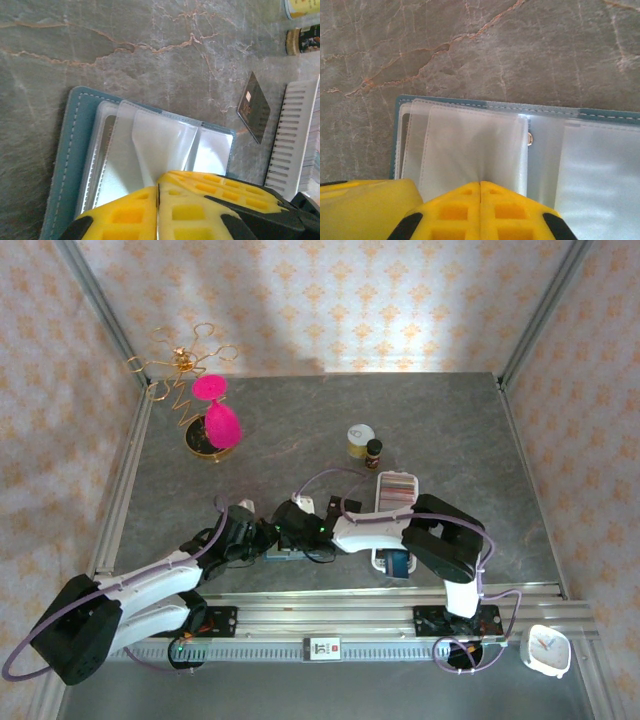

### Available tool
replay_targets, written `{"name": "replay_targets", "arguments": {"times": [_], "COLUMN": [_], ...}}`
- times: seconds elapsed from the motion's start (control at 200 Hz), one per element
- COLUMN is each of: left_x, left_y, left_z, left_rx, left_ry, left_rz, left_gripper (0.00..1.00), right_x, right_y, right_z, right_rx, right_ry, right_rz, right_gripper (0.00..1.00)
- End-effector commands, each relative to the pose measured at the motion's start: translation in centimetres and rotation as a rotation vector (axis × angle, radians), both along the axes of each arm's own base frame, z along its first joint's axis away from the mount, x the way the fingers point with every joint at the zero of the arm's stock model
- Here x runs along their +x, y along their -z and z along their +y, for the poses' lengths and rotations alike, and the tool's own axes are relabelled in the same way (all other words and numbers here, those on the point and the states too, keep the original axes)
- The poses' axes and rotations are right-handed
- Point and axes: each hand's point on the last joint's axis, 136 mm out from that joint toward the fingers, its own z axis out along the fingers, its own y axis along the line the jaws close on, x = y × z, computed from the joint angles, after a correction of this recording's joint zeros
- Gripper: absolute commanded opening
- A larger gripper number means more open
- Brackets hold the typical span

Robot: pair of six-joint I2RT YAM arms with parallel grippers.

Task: Put the credit cards into the card holder

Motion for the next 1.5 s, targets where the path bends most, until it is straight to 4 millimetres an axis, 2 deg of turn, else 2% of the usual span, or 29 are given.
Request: {"name": "replay_targets", "arguments": {"times": [0.0,0.12,0.295,0.395,0.551,0.716,0.911,1.101,1.261,1.396,1.497], "left_x": [0.3,0.3,0.2,0.2,0.2,0.2,-0.1,-0.7,-1.1,-1.1,-1.0], "left_y": [-0.3,-0.9,-1.7,-2.3,-3.5,-4.1,-4.1,-2.6,-0.4,0.5,1.0], "left_z": [-0.3,-0.4,-1.5,-2.1,-3.4,-5.2,-8.0,-9.4,-8.0,-6.6,-5.5], "left_rx": [-0.023,-0.017,-0.052,-0.053,-0.067,-0.083,-0.097,-0.111,-0.033,0.013,0.049], "left_ry": [0.004,0.021,0.085,0.122,0.165,0.207,0.271,0.312,0.297,0.257,0.22], "left_rz": [-0.008,-0.024,-0.045,-0.061,-0.097,-0.12,-0.12,-0.083,-0.056,-0.063,-0.068], "left_gripper": [0.02,0.0,0.0,0.06,0.16,0.22,0.26,0.31,0.44,0.46,0.43], "right_x": [-0.1,0.4,0.8,0.9,1.0,1.1,1.2,1.7,2.8,4.2,5.5], "right_y": [-1.8,-3.5,-4.8,-4.7,-4.3,-4.6,-5.1,-7.5,-7.9,-6.6,-5.4], "right_z": [-0.5,-1.8,-5.1,-7.4,-10.6,-12.6,-13.7,-13.4,-13.7,-14.1,-14.3], "right_rx": [0.028,0.033,-0.02,-0.056,-0.09,-0.078,-0.069,-0.03,-0.024,-0.028,-0.03], "right_ry": [0.002,0.032,0.097,0.14,0.202,0.246,0.256,0.204,0.182,0.199,0.217], "right_rz": [-0.027,-0.084,-0.148,-0.164,-0.173,-0.188,-0.204,-0.282,-0.256,-0.19,-0.157], "right_gripper": [0.0,0.02,0.17,0.23,0.26,0.32,0.37,0.44,0.43,0.36,0.31]}}
